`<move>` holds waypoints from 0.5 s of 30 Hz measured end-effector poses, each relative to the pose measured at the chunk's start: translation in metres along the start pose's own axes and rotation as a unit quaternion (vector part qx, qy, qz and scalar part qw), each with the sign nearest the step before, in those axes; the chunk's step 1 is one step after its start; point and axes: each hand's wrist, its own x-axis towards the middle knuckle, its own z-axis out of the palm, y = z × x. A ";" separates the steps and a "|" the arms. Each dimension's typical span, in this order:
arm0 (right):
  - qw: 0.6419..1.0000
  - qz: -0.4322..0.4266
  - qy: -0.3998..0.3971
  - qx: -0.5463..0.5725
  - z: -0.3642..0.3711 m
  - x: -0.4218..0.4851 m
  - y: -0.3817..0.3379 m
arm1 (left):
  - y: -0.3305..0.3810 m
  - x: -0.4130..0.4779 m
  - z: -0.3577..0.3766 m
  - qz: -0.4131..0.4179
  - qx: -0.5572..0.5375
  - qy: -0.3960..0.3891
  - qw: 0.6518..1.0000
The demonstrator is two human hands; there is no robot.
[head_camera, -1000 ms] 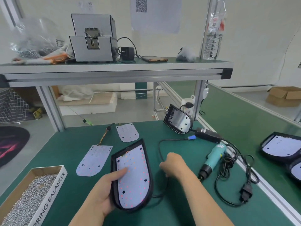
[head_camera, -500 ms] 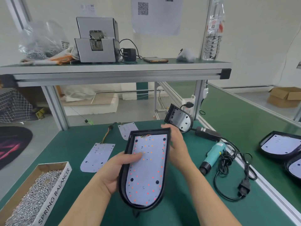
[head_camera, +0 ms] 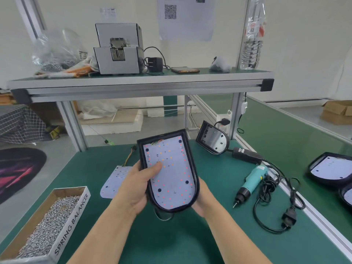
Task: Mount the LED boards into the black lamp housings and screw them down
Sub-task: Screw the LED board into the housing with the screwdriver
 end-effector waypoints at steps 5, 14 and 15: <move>0.982 0.019 -0.096 0.164 -0.005 -0.023 -0.002 | -0.014 0.006 0.007 0.020 -0.015 0.005 1.000; 0.989 -0.042 -0.062 0.126 -0.021 -0.043 0.006 | -0.036 0.003 0.026 0.013 -0.014 0.073 0.997; 0.992 -0.044 -0.041 0.114 -0.022 -0.045 0.008 | -0.039 0.004 0.027 0.007 0.011 0.078 0.997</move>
